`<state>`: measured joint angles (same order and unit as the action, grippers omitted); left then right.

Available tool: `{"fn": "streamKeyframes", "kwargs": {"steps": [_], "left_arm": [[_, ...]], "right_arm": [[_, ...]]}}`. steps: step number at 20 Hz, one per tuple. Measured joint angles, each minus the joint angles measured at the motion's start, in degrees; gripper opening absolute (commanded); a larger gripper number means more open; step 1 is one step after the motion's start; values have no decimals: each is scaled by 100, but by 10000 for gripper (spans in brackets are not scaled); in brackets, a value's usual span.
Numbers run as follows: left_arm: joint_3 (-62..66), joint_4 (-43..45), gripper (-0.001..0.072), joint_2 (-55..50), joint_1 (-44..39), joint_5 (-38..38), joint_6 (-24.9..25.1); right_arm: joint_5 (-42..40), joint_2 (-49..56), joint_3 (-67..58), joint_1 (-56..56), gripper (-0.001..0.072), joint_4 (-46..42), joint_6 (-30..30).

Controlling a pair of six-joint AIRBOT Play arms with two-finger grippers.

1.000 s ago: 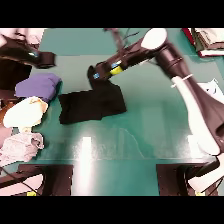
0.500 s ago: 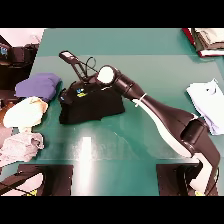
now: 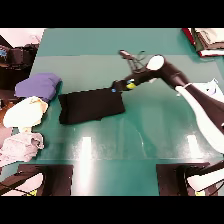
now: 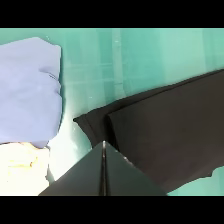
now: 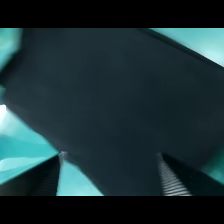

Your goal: Fold the shirts.

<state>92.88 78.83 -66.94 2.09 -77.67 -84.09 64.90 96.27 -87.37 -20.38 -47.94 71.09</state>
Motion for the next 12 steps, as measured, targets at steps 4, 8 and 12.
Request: {"fn": "streamKeyframes", "kwargs": {"steps": [4, 8, 12], "left_arm": [[0, -33, 26, 0, 0, 22, 37], [0, -92, 26, 0, 0, 52, 50], [0, -120, 26, 0, 2, 52, 55]], "right_arm": [[142, 59, 595, 664, 691, 361, 85], [177, 560, 708, 719, 666, 931, 127], [205, 1174, 310, 378, 585, 1488, 142]]}}
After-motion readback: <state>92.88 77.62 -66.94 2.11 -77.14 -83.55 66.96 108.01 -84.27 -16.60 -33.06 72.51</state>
